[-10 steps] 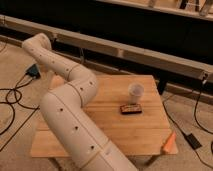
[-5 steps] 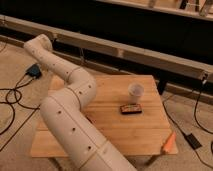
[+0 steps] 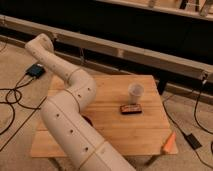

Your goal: Knock the bottle over

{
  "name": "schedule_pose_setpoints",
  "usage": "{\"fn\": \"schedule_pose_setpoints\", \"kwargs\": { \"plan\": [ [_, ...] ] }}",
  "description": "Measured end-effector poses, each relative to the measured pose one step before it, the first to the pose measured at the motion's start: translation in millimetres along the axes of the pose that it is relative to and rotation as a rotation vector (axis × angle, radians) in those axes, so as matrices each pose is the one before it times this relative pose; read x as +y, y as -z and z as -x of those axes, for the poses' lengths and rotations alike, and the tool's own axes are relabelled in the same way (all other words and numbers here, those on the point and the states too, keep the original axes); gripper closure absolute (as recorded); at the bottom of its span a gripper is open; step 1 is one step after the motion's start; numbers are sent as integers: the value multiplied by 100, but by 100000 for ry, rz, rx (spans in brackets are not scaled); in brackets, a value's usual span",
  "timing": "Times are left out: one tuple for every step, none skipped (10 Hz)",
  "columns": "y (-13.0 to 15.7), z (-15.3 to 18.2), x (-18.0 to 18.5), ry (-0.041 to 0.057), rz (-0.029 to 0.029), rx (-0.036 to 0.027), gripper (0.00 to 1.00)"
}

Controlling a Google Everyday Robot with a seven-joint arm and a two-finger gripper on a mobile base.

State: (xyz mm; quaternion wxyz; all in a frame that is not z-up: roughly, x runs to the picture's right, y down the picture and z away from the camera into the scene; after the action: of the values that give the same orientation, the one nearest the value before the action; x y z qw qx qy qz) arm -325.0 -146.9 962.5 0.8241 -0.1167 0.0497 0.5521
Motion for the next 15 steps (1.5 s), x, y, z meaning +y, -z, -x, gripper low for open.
{"fn": "schedule_pose_setpoints", "kwargs": {
  "plan": [
    [-237,-488,-1231,-772,-3801,1504,35],
    [-288,-752,-1116,-461,-3490,2428,35],
    [-228,-1220,-1412,-708,-4132,4193,35],
    [-36,-1525,-1049,-470,-2869,5503,35],
    [284,-2193,-687,230,-1358,8028,35],
    [596,-1959,-31,853,504,7039,35],
    [652,-1702,194,969,973,5898,35],
    [1002,-2709,213,2730,1581,9049,35],
    [503,-1775,36,1500,-149,5804,35],
    [-141,-778,-244,331,-1320,2940,35],
    [51,-49,-87,-73,-83,151,35],
    [-48,-29,-18,24,-39,133,35],
    [21,5,39,45,15,-32,35],
    [10,2,33,33,52,-14,35],
    [-20,-1,-23,-26,-29,17,35]
  ]
}}
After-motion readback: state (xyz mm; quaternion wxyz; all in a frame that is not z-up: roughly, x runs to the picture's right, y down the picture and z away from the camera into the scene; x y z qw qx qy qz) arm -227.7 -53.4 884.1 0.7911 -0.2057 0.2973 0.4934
